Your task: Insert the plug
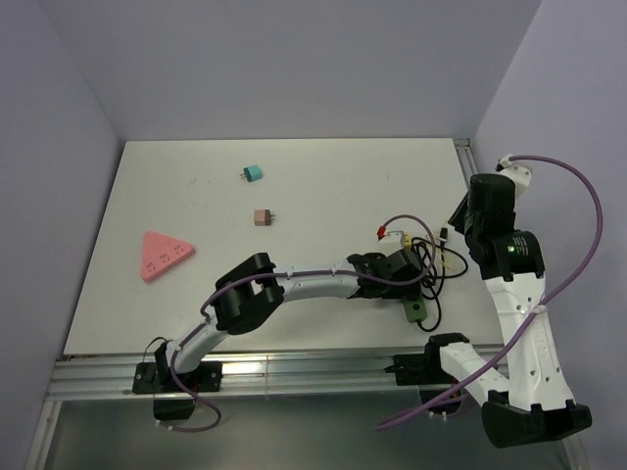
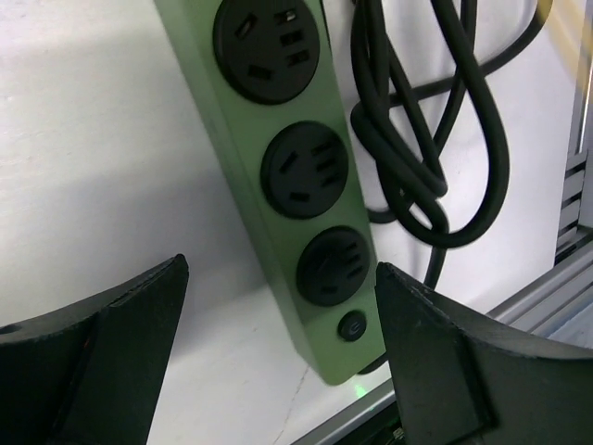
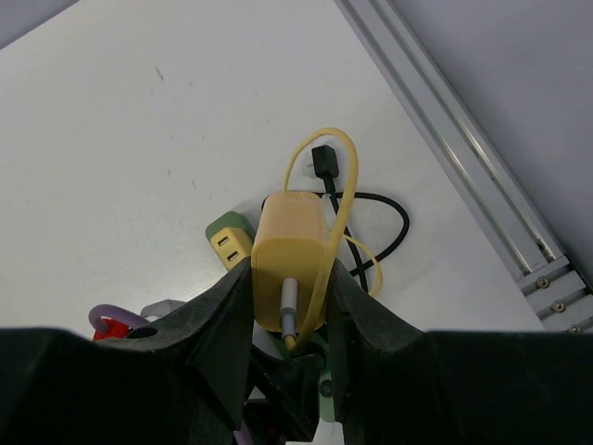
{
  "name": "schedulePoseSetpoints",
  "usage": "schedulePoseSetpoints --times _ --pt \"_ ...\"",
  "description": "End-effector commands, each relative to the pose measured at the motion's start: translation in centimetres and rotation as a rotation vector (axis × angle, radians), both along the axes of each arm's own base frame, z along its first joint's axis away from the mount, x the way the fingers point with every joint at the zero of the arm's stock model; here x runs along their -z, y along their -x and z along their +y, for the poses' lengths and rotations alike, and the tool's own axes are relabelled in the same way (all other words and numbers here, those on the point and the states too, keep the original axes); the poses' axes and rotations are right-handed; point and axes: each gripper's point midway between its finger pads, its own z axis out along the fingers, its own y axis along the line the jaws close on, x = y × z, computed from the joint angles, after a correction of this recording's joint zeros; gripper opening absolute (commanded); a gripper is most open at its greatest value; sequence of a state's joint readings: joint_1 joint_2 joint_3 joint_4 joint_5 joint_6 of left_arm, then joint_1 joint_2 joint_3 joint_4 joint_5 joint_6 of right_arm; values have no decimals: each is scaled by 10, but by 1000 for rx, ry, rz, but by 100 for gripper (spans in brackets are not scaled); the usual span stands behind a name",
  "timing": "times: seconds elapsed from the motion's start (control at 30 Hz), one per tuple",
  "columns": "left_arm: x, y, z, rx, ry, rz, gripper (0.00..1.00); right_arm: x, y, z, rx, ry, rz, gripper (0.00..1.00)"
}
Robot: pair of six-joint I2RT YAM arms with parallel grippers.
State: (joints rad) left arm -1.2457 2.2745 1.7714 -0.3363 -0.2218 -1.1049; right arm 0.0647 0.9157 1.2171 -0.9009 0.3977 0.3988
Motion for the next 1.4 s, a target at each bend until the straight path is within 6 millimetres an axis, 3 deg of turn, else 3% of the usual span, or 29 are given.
schedulePoseSetpoints --times 0.0,0.2,0.4,0.67,0.87,0.97,1.0,1.13,1.37 --pt "-7 -3 -14 -27 19 -8 88 -11 -4 -2 0 3 -60 0" --pt "9 -7 -17 -61 -52 -17 89 -13 -1 -2 3 5 -69 0" --pt "25 -20 -3 -147 -161 -91 88 -12 0 -2 -2 4 -76 0" --pt "55 -24 14 -154 -248 -125 75 -16 2 -2 -5 6 -94 0" --pt "57 -29 11 -115 -243 -162 53 -13 1 -1 -10 1 -93 0" --pt "60 -37 15 -84 -238 -175 32 -13 1 0 -16 0 -102 0" --pt "57 -40 11 -77 -213 -181 21 -13 1 1 -21 1 -106 0" --pt "58 -50 13 -13 -210 -202 0 -15 1 2 -31 -3 -117 0" --pt "67 -80 29 -8 -253 -228 0 -10 -2 6 -48 -17 -111 0"
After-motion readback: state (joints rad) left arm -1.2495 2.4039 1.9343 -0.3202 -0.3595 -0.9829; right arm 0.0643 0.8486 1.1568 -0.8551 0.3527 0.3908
